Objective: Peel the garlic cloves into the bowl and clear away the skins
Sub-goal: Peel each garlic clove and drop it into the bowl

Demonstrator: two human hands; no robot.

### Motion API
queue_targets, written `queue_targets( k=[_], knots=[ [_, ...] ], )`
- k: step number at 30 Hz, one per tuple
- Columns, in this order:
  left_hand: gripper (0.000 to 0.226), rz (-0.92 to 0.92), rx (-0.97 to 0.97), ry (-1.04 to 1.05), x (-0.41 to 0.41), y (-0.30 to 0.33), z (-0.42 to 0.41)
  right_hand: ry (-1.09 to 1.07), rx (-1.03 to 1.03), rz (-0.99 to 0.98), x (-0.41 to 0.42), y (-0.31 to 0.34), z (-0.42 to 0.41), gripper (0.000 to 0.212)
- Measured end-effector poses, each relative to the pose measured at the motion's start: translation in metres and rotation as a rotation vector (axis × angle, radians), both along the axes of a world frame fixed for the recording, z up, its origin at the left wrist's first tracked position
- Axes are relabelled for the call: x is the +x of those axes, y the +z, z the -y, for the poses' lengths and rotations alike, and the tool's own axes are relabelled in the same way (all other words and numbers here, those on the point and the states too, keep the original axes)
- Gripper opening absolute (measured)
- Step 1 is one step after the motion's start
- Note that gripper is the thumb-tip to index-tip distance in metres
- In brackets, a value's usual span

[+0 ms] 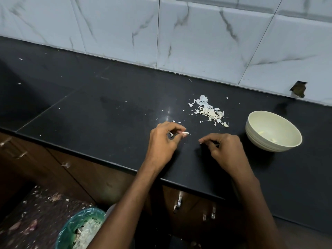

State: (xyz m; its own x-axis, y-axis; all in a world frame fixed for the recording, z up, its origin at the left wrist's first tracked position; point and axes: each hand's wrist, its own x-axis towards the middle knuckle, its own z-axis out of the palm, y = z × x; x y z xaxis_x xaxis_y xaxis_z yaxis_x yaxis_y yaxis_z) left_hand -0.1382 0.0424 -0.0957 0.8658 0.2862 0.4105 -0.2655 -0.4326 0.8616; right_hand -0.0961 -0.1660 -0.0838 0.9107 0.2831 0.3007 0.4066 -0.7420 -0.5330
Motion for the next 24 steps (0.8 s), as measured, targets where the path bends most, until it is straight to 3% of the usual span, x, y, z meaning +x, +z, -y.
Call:
queue_targets(
  k=[2, 5, 13, 16, 20, 24],
  knots=[
    [0.011, -0.015, -0.014, -0.020, 0.005, 0.000, 0.009, -0.034, 0.009, -0.004, 0.002, 0.001, 0.007, 0.019],
    [0.015, -0.044, -0.048, -0.038, 0.011, -0.001, 0.022, -0.032, 0.072, -0.028, 0.005, 0.001, 0.015, 0.023],
    [0.020, -0.060, -0.079, -0.087, 0.029, -0.006, 0.057, 0.096, 0.598, -0.218, 0.012, -0.006, 0.019, 0.019],
    [0.021, -0.055, -0.144, -0.082, 0.031, -0.013, 0.060, 0.120, 0.635, -0.221, 0.010, -0.011, 0.017, 0.009],
    [0.019, -0.043, -0.153, -0.093, 0.032, -0.015, 0.059, 0.114, 0.694, -0.216, 0.008, -0.015, 0.016, 0.010],
    [0.017, -0.100, -0.296, -0.149, 0.031, -0.015, 0.055, 0.117, 0.744, -0.245, 0.004, -0.018, 0.010, 0.009]
  ],
)
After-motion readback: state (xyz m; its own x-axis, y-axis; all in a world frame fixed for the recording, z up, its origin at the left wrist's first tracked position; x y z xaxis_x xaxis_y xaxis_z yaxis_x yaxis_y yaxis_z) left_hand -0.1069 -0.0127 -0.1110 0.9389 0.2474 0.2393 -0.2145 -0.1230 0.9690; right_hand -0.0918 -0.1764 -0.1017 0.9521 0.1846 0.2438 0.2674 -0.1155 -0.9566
